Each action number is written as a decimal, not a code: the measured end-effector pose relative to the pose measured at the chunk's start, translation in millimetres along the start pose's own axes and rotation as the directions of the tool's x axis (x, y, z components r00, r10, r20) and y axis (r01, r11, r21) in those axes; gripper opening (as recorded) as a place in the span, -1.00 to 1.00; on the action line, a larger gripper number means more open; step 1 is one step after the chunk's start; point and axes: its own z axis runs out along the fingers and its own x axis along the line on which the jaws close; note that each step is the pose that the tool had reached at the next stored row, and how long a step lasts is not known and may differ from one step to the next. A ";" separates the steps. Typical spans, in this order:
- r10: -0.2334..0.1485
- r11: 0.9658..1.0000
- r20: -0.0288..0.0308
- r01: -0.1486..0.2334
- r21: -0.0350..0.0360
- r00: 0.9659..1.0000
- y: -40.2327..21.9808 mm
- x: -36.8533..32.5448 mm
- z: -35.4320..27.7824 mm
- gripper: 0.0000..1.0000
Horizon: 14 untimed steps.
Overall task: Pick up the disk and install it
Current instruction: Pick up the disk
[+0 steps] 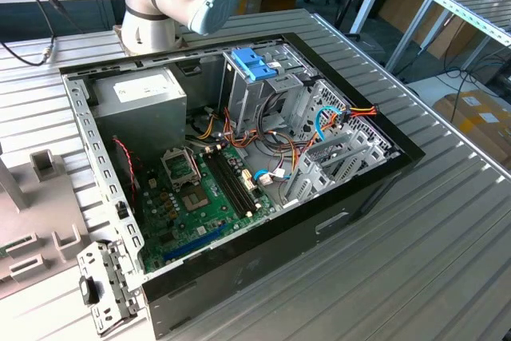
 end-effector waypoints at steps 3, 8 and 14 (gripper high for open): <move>0.000 1.000 0.000 0.000 0.000 1.000 0.0 -0.1 -2.0 -0.26; 0.000 1.000 0.000 0.000 0.000 1.000 0.1 -0.2 -5.7 -0.26; 0.000 1.000 0.001 0.000 0.000 1.000 0.2 -0.4 -9.4 -0.26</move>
